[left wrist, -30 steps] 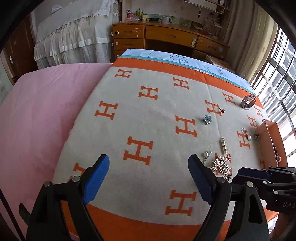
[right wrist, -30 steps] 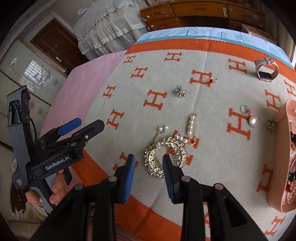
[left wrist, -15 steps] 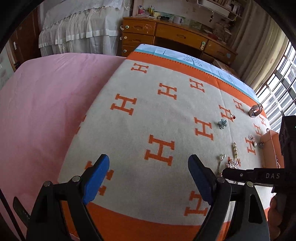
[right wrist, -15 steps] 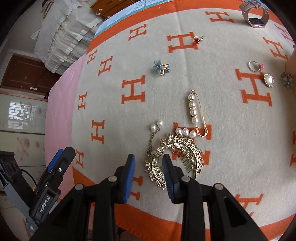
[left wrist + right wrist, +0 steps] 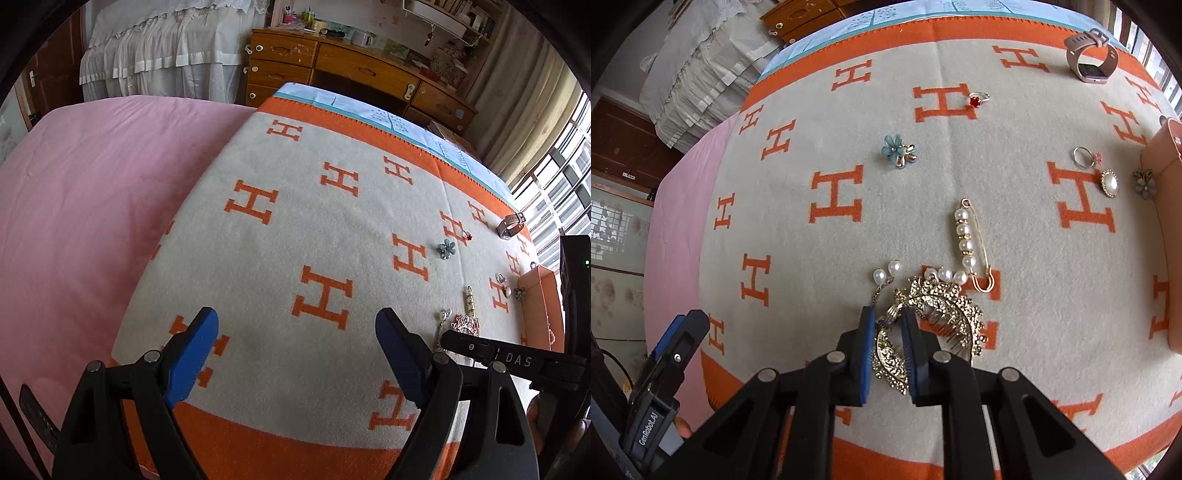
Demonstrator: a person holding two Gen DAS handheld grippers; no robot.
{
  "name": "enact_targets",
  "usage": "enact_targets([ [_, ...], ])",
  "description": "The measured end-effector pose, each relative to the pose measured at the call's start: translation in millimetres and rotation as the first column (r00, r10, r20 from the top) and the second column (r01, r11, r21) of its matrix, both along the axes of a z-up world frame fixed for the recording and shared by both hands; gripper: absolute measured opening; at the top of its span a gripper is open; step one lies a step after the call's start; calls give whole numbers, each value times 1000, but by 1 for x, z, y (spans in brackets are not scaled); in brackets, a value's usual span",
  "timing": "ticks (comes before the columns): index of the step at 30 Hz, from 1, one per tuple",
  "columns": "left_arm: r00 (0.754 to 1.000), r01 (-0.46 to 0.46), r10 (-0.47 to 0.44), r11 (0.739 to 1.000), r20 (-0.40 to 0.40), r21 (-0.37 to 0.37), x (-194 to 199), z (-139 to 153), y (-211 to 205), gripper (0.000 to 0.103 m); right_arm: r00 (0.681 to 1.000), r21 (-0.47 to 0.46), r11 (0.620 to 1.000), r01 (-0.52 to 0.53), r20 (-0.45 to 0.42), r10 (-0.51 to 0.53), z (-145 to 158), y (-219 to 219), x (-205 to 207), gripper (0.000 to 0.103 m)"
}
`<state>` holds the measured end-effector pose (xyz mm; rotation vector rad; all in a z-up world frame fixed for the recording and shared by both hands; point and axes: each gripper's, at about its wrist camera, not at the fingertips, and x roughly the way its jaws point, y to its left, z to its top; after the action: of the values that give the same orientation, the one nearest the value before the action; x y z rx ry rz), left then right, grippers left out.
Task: Organize jewelry
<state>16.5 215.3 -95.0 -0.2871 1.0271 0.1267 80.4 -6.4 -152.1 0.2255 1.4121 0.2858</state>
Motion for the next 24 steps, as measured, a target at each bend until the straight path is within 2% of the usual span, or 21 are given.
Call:
enact_targets([
  [11,1000,14,-14,1000,-9,-6,0,-2,-5,86,998,12,998,-66,7,66,5,-7,-13,10],
  [24,997,72,-71,997,-42,34,1,-13,-36,86,980,10,995,-97,174,94,49,-44,-36,10],
])
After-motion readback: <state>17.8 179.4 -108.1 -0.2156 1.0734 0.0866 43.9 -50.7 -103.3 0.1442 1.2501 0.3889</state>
